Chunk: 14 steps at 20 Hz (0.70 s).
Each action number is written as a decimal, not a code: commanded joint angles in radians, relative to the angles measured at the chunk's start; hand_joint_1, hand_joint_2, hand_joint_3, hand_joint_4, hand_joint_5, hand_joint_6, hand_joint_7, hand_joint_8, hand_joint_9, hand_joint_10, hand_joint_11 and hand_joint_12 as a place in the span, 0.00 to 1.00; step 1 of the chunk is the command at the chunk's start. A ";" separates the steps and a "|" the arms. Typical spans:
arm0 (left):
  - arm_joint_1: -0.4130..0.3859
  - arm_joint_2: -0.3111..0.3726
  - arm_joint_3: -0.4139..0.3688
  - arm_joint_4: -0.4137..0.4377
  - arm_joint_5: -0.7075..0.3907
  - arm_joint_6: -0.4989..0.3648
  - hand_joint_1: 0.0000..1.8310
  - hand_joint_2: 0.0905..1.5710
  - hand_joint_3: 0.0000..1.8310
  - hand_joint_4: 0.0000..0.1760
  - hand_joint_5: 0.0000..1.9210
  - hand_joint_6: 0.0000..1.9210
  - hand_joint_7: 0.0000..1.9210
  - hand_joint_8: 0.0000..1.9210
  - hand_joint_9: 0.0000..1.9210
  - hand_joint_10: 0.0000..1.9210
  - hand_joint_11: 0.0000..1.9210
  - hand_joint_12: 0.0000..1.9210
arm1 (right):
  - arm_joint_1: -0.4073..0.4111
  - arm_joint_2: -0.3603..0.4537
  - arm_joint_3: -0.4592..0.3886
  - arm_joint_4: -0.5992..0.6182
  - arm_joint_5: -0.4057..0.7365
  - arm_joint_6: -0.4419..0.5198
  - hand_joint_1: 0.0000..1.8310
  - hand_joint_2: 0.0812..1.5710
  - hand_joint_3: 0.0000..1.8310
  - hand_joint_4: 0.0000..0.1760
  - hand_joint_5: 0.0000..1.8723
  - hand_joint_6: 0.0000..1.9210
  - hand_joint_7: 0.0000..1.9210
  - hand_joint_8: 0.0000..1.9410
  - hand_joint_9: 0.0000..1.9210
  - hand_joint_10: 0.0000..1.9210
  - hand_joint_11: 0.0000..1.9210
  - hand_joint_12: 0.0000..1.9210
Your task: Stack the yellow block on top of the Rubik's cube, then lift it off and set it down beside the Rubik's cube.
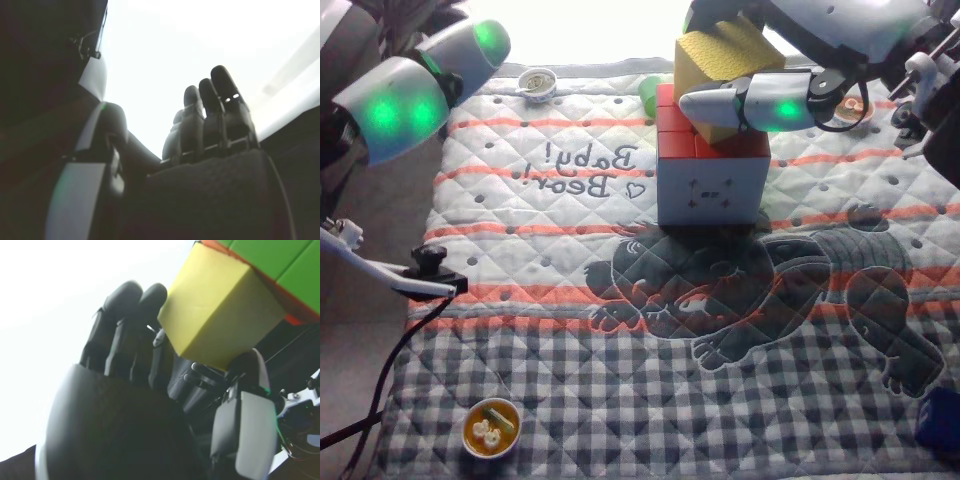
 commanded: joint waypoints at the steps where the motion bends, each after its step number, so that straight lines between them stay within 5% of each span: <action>1: -0.007 0.004 0.001 0.031 0.130 -0.012 0.33 0.83 0.00 0.33 0.00 0.00 0.15 0.02 0.02 0.39 0.00 0.63 | 0.015 0.000 0.004 -0.008 0.113 0.002 0.72 0.79 0.00 0.00 0.35 0.74 0.37 0.72 0.34 0.83 0.24 0.90; 3: -0.001 0.004 0.001 0.026 0.131 -0.012 0.34 0.83 0.00 0.23 0.00 0.00 0.15 0.02 0.01 0.41 0.00 0.61 | 0.015 0.000 -0.007 -0.009 0.136 0.002 0.72 0.79 0.00 0.00 0.34 0.75 0.37 0.73 0.34 0.84 0.24 0.90; 7: 0.014 0.009 -0.007 0.014 0.144 -0.012 0.35 0.83 0.00 0.19 0.00 0.00 0.16 0.03 0.01 0.46 0.00 0.64 | 0.019 0.023 -0.067 -0.030 0.226 0.002 0.63 0.78 0.00 0.00 0.39 0.71 0.40 0.72 0.37 0.75 0.32 0.95; 10: 0.037 0.023 -0.020 -0.003 0.167 -0.012 0.35 0.83 0.00 0.26 0.00 0.00 0.16 0.04 0.01 0.44 0.00 0.62 | 0.014 0.080 -0.126 -0.064 0.300 0.002 0.62 0.80 0.00 0.03 0.35 0.78 0.38 0.74 0.37 0.73 0.35 0.87; 12: 0.054 0.032 -0.029 -0.015 0.186 -0.012 0.35 0.83 0.00 0.21 0.00 0.00 0.16 0.04 0.01 0.44 0.00 0.62 | -0.010 0.125 -0.172 -0.096 0.352 0.002 0.61 0.81 0.00 0.06 0.35 0.78 0.37 0.75 0.37 0.72 0.36 0.85; 14: 0.065 0.037 -0.034 -0.022 0.195 -0.012 0.33 0.81 0.00 0.28 0.00 0.00 0.16 0.03 0.04 0.38 0.00 0.60 | -0.042 0.163 -0.211 -0.126 0.390 0.002 0.62 0.80 0.00 0.00 0.37 0.73 0.38 0.78 0.35 0.83 0.31 0.97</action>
